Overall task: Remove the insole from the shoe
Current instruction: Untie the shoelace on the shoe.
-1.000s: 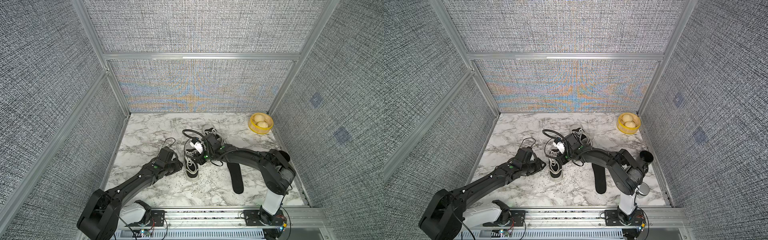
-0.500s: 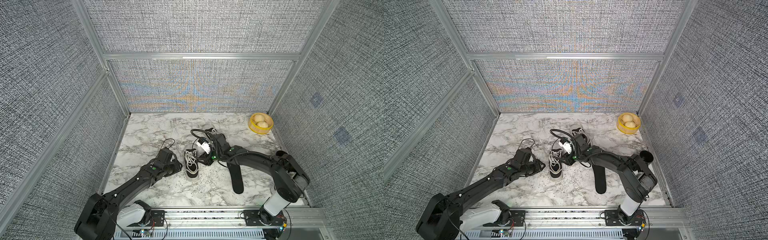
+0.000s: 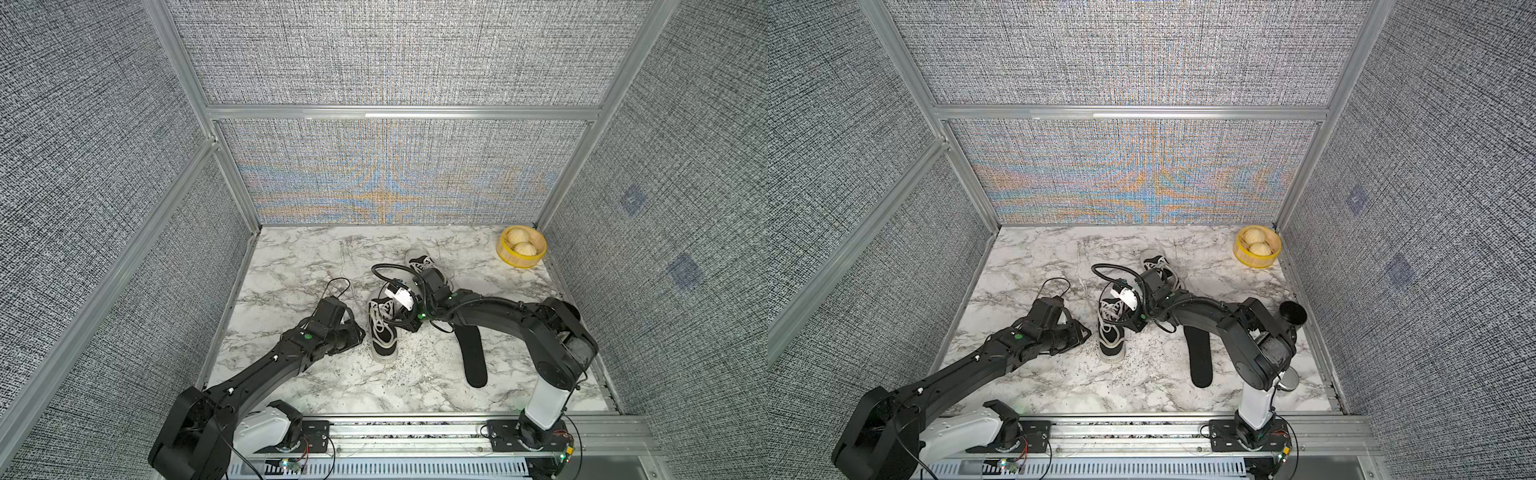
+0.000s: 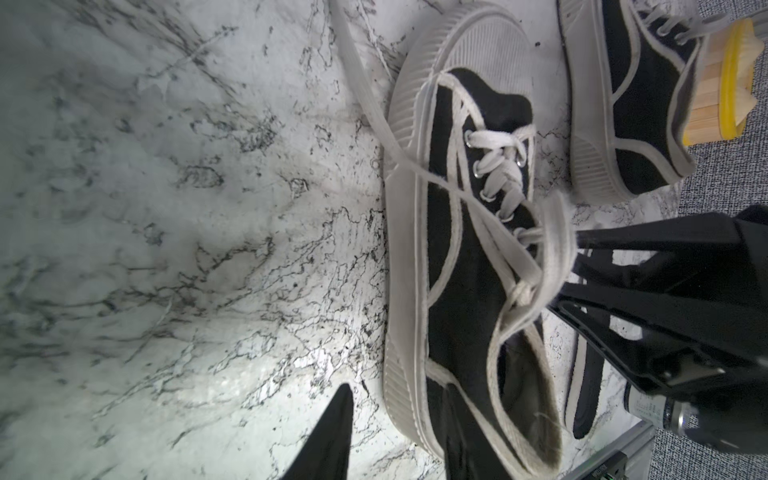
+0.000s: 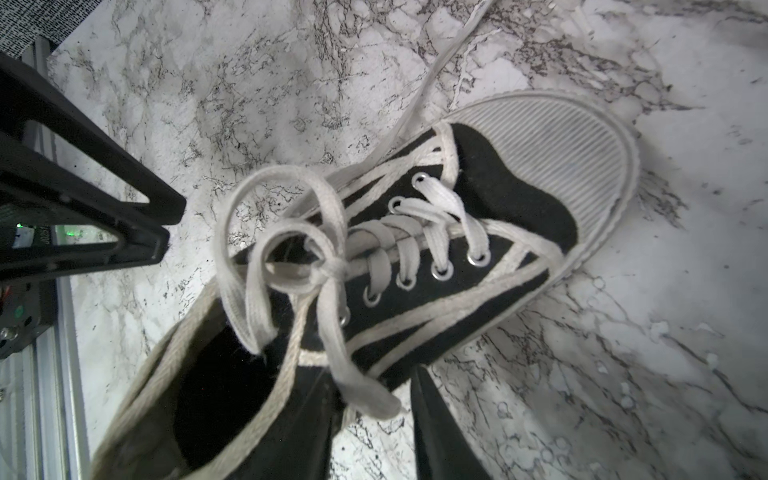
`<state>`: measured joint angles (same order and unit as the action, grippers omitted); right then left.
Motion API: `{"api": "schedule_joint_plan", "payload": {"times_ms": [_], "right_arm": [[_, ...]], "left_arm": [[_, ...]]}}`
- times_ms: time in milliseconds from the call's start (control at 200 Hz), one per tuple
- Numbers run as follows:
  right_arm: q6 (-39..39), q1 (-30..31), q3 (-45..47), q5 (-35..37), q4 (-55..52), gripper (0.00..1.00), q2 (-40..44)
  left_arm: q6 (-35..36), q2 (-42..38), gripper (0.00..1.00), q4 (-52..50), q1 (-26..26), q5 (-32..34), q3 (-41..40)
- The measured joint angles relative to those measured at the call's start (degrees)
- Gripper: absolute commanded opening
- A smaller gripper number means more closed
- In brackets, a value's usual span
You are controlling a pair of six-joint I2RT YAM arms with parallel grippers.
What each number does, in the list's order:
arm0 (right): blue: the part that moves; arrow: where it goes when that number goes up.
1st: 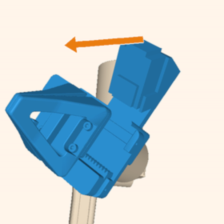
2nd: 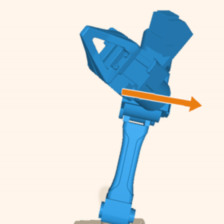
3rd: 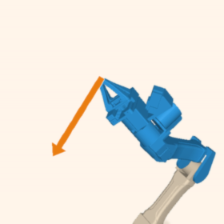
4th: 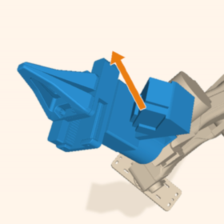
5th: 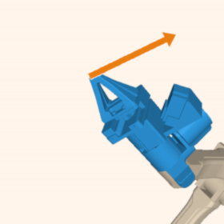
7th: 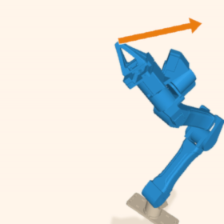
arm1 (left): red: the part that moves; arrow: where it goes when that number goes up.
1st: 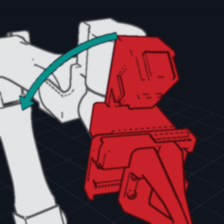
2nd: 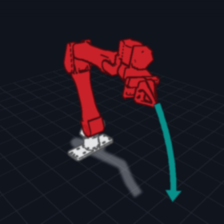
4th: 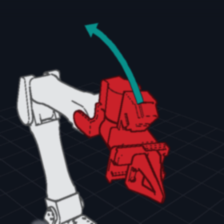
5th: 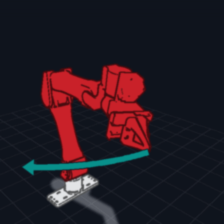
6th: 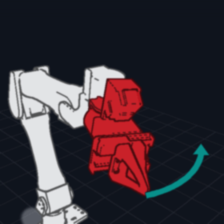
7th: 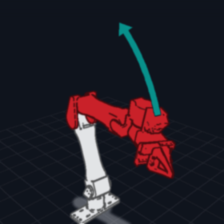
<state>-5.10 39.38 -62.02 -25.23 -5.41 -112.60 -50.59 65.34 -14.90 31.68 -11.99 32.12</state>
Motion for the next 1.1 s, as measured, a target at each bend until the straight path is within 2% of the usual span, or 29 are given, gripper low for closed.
{"api": "schedule_joint_plan", "payload": {"times_ms": [90, 225, 535, 710, 1096], "right_arm": [[0.1, 0.0, -0.5, -1.1, -0.1, 0.11, -0.8], [0.7, 0.0, -0.4, -1.2, -0.9, 0.05, 0.8], [3.9, 1.0, 1.5, 2.5, -3.0, 0.04, 9.2], [5.8, 2.8, -0.2, 4.3, -6.9, 0.01, 10.8], [12.8, 6.8, -5.8, 8.3, -8.4, 0.00, 21.1]], "left_arm": [[0.1, 0.3, 0.37, -0.1, 0.0, 0.0, 0.3], [0.2, 0.5, 0.39, -0.1, 0.0, -0.2, 0.5], [0.2, 2.1, 0.47, 2.7, 0.0, -2.1, 0.3], [0.2, 2.5, 0.46, 5.3, 0.0, -3.7, -0.8], [0.2, 6.0, 0.44, 6.6, 0.0, -5.6, -0.9]]}}
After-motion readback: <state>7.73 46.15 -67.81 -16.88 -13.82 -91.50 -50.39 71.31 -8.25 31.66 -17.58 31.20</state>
